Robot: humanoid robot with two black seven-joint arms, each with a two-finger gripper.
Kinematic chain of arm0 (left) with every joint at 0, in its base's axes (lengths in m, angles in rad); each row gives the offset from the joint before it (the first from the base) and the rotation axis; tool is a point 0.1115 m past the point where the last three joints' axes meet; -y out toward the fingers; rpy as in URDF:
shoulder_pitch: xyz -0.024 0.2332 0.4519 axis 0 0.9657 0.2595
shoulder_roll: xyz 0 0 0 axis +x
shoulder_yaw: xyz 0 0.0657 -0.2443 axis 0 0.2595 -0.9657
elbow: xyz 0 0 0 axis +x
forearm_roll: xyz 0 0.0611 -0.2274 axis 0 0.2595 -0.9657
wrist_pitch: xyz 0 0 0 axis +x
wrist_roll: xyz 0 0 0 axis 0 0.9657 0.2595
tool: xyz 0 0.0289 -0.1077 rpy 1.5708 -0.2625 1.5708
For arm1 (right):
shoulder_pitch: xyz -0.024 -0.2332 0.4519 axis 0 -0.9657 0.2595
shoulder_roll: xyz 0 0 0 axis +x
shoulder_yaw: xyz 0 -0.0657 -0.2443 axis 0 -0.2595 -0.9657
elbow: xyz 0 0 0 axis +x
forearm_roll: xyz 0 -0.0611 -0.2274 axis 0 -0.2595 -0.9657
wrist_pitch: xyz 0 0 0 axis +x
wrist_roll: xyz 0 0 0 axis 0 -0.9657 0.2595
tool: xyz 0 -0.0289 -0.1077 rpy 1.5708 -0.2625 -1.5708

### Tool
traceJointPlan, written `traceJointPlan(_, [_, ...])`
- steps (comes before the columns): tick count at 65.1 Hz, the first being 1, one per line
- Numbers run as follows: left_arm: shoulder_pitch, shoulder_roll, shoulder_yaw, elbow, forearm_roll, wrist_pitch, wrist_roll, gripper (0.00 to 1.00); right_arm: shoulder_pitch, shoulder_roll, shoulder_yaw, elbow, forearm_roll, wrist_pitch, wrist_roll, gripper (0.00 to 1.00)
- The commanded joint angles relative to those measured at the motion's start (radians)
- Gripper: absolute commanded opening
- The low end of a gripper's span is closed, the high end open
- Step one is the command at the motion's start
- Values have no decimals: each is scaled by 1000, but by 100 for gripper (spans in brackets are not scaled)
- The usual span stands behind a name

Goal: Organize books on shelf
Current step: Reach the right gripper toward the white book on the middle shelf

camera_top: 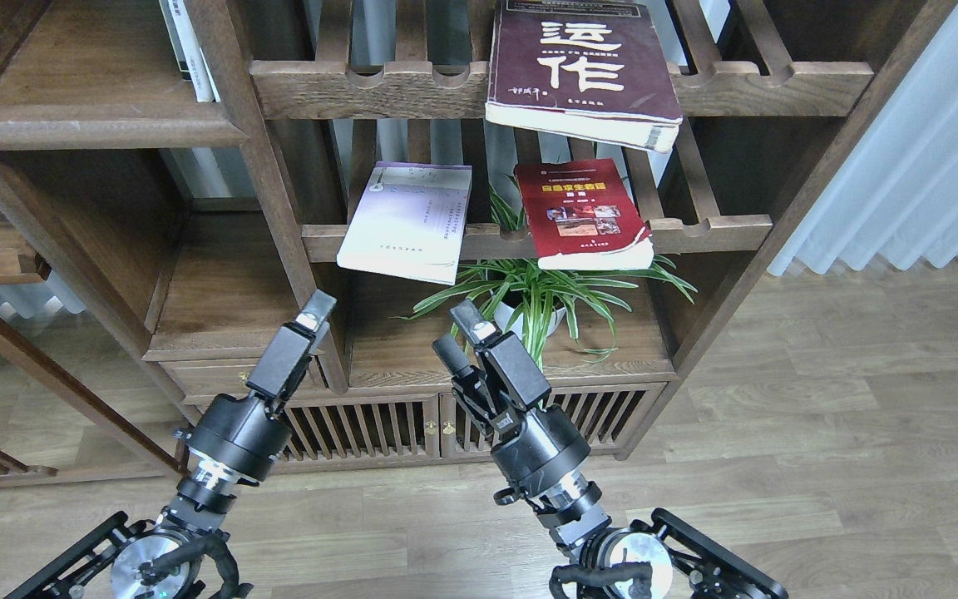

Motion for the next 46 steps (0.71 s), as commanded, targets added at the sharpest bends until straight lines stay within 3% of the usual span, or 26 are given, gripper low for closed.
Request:
traceJointPlan(1, [0, -3, -1, 0, 0, 0, 0, 100, 1, 0, 2, -18, 0, -4, 0, 99])
traceJointPlan(24, [12, 9, -50, 8, 0, 0, 1, 100, 28, 0, -9, -116, 0, -119, 0, 99])
traceJointPlan(46, [115, 9, -134, 52, 0, 0, 1, 100, 157, 0, -49, -279, 15, -145, -2, 99])
